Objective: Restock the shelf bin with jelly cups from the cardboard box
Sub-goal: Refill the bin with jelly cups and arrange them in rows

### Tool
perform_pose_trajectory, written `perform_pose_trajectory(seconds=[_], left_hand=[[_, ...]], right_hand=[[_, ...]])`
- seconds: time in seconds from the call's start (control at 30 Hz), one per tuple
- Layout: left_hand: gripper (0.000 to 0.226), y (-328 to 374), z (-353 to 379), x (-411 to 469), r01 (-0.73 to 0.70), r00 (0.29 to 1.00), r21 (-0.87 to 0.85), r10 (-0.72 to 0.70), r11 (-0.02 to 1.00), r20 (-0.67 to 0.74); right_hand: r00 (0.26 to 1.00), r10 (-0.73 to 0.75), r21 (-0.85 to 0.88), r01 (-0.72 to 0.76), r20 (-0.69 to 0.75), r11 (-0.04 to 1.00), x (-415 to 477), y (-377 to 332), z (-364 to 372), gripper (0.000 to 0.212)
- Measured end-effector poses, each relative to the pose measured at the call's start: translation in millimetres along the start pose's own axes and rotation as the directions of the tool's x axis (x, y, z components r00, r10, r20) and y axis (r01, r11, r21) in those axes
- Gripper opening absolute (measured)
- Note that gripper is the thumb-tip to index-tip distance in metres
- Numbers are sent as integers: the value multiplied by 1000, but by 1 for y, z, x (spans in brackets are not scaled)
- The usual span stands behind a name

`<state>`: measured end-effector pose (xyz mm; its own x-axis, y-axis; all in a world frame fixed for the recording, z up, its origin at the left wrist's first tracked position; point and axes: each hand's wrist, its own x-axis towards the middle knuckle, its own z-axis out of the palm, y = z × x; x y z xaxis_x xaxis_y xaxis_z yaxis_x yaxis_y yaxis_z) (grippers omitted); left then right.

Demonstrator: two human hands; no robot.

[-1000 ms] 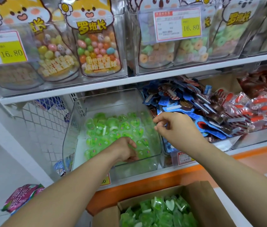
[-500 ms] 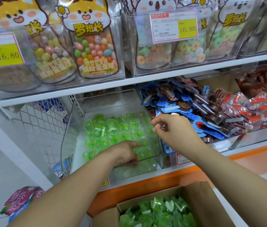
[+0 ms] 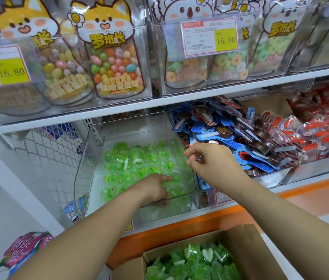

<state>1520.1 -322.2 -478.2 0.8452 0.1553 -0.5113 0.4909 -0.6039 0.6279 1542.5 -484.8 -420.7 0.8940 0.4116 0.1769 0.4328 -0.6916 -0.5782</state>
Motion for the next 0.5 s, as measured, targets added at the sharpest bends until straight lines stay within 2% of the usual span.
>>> perform_pose_trajectory(seconds=[0.1,0.23,0.4,0.5], left_hand=[[58,1,-2,2,-112,988,377,144,919,-58],[50,-3,-5,8,-207,952,633,303,746,-45],[43,-14,-19,10,-413,852,746,510,523,114],[50,-20,-24,12,-475,804,798,551,371,222]], right_hand=[[1000,-4,-5,4,-2,1000,0,0,-1,14],[1000,-9,-5,9,-3,1000,0,0,-1,16],[999,-39,-30,38,-6,999,0,-1,2,19],[994,-108,-56,107,-14,993,0,3,4,20]])
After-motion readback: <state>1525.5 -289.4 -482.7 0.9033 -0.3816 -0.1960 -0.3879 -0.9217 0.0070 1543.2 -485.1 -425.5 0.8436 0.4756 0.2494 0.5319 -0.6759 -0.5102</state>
